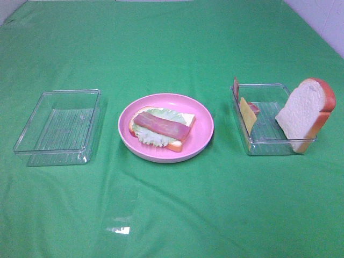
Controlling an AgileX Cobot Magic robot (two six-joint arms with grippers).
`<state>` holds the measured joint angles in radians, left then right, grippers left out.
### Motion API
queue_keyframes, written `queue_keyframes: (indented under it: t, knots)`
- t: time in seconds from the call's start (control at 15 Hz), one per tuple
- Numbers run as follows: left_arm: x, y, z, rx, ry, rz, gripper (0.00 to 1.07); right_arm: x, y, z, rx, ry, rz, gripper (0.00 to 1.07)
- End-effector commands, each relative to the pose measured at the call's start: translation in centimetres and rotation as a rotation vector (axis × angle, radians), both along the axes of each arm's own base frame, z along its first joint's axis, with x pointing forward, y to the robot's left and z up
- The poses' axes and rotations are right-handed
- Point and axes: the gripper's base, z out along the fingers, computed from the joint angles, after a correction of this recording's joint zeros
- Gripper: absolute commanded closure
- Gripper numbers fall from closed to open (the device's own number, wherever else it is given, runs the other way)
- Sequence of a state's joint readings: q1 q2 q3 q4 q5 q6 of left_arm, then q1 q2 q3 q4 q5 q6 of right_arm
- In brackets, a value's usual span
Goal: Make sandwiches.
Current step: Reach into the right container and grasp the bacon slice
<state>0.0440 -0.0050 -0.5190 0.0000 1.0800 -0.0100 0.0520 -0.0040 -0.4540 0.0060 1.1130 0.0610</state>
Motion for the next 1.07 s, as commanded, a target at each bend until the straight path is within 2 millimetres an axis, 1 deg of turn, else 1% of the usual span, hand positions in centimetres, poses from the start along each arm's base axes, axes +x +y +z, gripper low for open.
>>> queue_keyframes:
  t: [0.07, 0.87, 1.07]
  knots:
    - [-0.2, 0.0, 0.0, 0.002, -0.021, 0.001, 0.06, -0.2, 0.0, 0.0, -0.006, -0.031, 0.001, 0.13]
    - [-0.2, 0.0, 0.0, 0.002, -0.021, 0.001, 0.06, -0.2, 0.1, 0.0, 0.003, -0.031, 0.007, 0.13]
    - [-0.2, 0.0, 0.0, 0.002, -0.021, 0.001, 0.06, 0.3, 0.0, 1.6, -0.004, -0.036, 0.002, 0.13]
